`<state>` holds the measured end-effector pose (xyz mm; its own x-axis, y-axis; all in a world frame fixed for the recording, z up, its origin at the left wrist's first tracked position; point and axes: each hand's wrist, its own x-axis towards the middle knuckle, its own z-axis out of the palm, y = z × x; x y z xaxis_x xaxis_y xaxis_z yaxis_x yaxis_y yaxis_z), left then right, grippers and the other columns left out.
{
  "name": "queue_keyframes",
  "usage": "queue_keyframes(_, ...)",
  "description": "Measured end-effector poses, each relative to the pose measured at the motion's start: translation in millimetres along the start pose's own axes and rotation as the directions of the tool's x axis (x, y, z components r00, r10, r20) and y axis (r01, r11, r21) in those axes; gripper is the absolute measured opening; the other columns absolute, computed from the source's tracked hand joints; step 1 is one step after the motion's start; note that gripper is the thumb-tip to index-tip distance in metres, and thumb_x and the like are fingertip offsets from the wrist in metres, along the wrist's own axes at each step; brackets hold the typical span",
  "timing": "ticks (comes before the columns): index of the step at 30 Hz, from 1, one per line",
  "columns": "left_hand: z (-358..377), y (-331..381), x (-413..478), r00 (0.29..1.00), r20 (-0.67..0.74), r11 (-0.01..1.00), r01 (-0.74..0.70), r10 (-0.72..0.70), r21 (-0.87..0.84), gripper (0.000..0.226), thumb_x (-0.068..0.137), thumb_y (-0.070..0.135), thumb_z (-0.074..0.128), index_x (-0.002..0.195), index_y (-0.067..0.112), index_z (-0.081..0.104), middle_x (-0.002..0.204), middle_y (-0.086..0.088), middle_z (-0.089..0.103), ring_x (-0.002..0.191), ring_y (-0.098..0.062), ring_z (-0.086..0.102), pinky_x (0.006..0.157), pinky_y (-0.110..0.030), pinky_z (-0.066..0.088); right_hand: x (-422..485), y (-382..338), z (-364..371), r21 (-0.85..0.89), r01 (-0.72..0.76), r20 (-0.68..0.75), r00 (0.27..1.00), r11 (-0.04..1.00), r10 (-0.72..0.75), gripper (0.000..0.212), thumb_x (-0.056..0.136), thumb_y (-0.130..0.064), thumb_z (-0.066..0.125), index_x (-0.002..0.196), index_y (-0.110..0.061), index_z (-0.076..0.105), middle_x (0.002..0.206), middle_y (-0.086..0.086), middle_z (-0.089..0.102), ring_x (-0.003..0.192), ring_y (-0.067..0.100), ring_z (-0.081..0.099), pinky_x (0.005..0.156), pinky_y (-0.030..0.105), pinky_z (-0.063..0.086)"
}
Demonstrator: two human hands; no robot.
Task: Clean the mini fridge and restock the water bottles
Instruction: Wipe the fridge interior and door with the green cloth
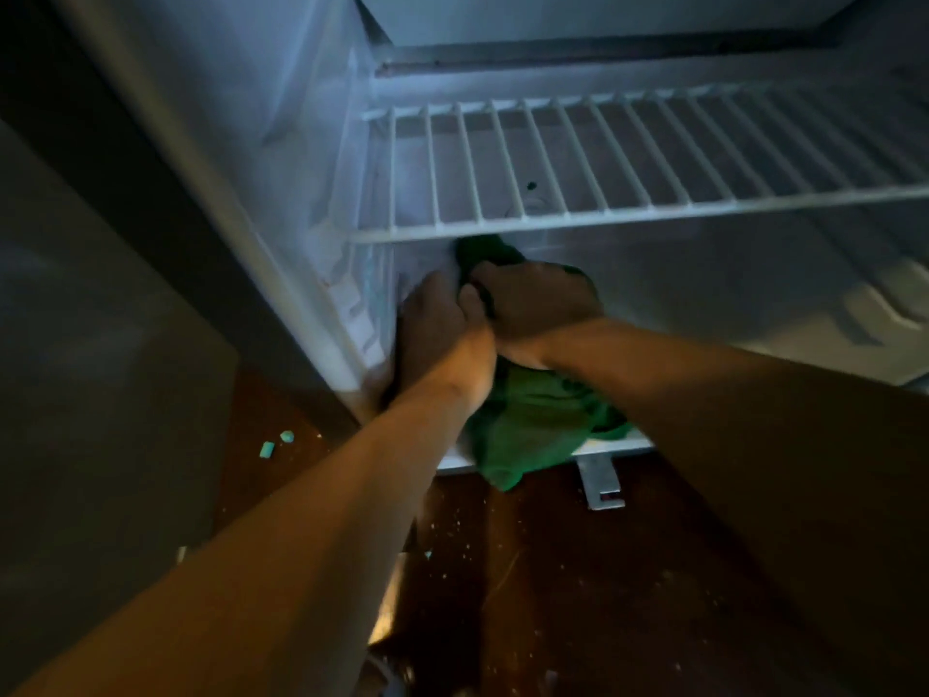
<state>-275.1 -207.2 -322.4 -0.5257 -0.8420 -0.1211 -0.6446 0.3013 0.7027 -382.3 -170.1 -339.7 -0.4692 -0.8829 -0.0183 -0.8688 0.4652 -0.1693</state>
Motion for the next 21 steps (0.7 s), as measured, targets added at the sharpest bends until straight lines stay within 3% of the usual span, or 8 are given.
queue_keyframes(5, -8, 7, -3, 0.972, 0.195, 0.960, 0.075, -0.131, 0.268, 0.039, 0.100, 0.029, 0.038, 0.135, 0.013, 0.045, 0.144, -0.014, 0.039, 0.128, -0.032, 0.043, 0.096, -0.034, 0.038, -52, 79, -22, -0.114, -0.255, 0.128, 0.955, 0.960, 0.268, 0.047, 0.088, -0.051, 0.046, 0.127, -0.024, 0.045, 0.125, 0.013, 0.058, 0.108, 0.036, 0.058, 0.091, 0.041, 0.047)
queue_keyframes(11, -19, 21, -10, 0.986, 0.146, 0.988, 0.064, -0.085, 0.141, 0.038, 0.100, 0.031, 0.039, 0.135, 0.015, 0.042, 0.144, -0.013, 0.037, 0.128, -0.032, 0.041, 0.098, -0.034, 0.036, -49, 41, -25, 0.285, -0.350, 0.160, 0.935, 0.892, 0.316, 0.037, 0.092, -0.035, 0.048, 0.125, -0.021, 0.055, 0.130, 0.009, 0.056, 0.114, 0.031, 0.054, 0.096, 0.037, 0.043)
queue_keyframes(12, -20, 24, -11, 0.990, 0.126, 0.990, 0.039, -0.057, 0.139, 0.038, 0.100, 0.031, 0.040, 0.134, 0.014, 0.043, 0.142, -0.014, 0.039, 0.126, -0.033, 0.044, 0.097, -0.035, 0.037, -45, 27, -28, 0.526, -0.355, 0.188, 0.935, 0.773, 0.302, 0.035, 0.093, -0.029, 0.049, 0.125, -0.019, 0.057, 0.129, 0.010, 0.057, 0.115, 0.031, 0.054, 0.098, 0.039, 0.043)
queue_keyframes(14, -17, 23, -11, 0.996, 0.088, 0.979, -0.017, -0.001, 0.204, 0.039, 0.097, 0.033, 0.044, 0.129, 0.012, 0.047, 0.134, -0.013, 0.047, 0.122, -0.034, 0.047, 0.097, -0.037, 0.040, -36, -1, -31, 0.925, -0.360, 0.320, 0.910, 0.120, 0.263, 0.035, 0.093, -0.015, 0.050, 0.127, -0.011, 0.059, 0.122, 0.013, 0.062, 0.111, 0.030, 0.058, 0.101, 0.040, 0.044)
queue_keyframes(16, -5, 18, -17, 0.992, 0.120, 0.955, -0.082, 0.049, 0.286, 0.046, 0.092, 0.039, 0.047, 0.129, 0.011, 0.048, 0.135, -0.011, 0.050, 0.125, -0.033, 0.045, 0.103, -0.040, 0.038, -27, -14, -31, 0.891, -0.318, 0.394, 0.897, -0.324, 0.202, 0.034, 0.094, -0.017, 0.047, 0.124, -0.008, 0.060, 0.113, 0.009, 0.065, 0.103, 0.024, 0.059, 0.093, 0.036, 0.046)
queue_keyframes(18, 9, 11, -27, 0.975, 0.218, 0.910, -0.131, 0.046, 0.394, 0.062, 0.090, 0.049, 0.044, 0.141, 0.015, 0.036, 0.151, -0.013, 0.033, 0.139, -0.031, 0.028, 0.114, -0.048, 0.024, -22, -6, -33, 0.930, -0.297, 0.345, 0.909, -0.217, 0.234, 0.025, 0.095, -0.016, 0.044, 0.109, -0.011, 0.064, 0.110, 0.007, 0.066, 0.099, 0.018, 0.059, 0.084, 0.029, 0.045)
queue_keyframes(20, 21, 9, -35, 0.976, 0.218, 0.819, -0.141, 0.020, 0.557, 0.076, 0.089, 0.059, 0.042, 0.150, 0.019, 0.021, 0.159, -0.010, 0.014, 0.146, -0.031, 0.010, 0.117, -0.053, 0.011, -26, 31, -28, 0.935, -0.261, 0.176, 0.928, 0.238, 0.328, 0.027, 0.097, -0.009, 0.042, 0.111, -0.009, 0.064, 0.122, 0.012, 0.062, 0.110, 0.020, 0.057, 0.092, 0.029, 0.044)
queue_keyframes(21, 26, 9, -35, 0.982, 0.188, 0.786, -0.133, 0.021, 0.603, 0.080, 0.088, 0.061, 0.042, 0.150, 0.018, 0.018, 0.159, -0.012, 0.014, 0.146, -0.033, 0.009, 0.116, -0.055, 0.011, -33, 54, -23, 0.752, -0.297, 0.142, 0.945, 0.588, 0.295, 0.031, 0.099, -0.013, 0.039, 0.124, -0.007, 0.058, 0.136, 0.013, 0.053, 0.124, 0.026, 0.050, 0.103, 0.035, 0.039)
